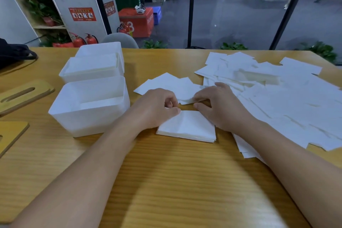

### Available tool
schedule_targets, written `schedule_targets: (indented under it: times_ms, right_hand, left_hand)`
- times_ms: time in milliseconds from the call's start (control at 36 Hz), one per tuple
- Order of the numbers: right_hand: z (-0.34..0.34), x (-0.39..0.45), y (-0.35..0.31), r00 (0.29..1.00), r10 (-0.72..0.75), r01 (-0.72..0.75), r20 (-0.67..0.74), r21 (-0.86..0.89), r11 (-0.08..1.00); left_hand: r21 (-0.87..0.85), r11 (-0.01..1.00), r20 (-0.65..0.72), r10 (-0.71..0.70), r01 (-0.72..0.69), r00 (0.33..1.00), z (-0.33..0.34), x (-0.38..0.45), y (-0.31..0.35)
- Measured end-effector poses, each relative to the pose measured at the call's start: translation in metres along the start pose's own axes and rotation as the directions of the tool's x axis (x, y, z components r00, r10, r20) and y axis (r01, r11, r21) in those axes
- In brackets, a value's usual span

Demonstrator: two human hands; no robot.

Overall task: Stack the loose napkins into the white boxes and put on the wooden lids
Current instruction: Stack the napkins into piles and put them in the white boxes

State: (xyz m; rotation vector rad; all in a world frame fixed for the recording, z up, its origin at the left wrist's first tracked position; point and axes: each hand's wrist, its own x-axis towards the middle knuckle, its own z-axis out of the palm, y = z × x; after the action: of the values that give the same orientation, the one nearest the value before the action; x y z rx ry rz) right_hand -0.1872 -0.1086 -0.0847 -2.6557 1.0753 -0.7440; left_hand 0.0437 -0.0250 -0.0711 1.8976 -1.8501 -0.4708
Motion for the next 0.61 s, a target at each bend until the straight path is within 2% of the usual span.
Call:
schedule_targets:
  times_ms: [111,194,278,417,611]
  right_hand:
    - [0.001,-0.008,0.0,0.986,0.064,-0.043,-0.157,0.132,0.99]
    - [-0.001,-0.007,-0.001,0.963,0.181,-0.118,-0.2,0.29,0.95]
    - [-0.003,-0.007,-0.003,0.963,0.196,-0.122,-0.187,0.348,0.93]
    - [-0.012,-0.011,-0.005,0.979,0.15,-0.099,-0.139,0.318,0.943]
    - [-0.04,-0.027,-0.015,0.964,0.193,-0.098,-0.186,0.425,0.9]
  left_hand:
    - [-0.016,1.0,0.0,-0.006,0.006,1.0,0.001,-0.001,0.002]
    - [-0.018,1.0,-0.001,-0.011,0.011,1.0,0.0,0.0,0.002]
    - [-0.048,0.999,-0.033,-0.017,0.015,0.999,-0.001,-0.001,0.003]
    - [-0.123,0.992,-0.143,-0.012,-0.006,0.99,0.001,-0.001,0.004]
    - [-0.112,0.985,-0.233,0.102,-0.13,0.967,0.002,-0.002,0.015]
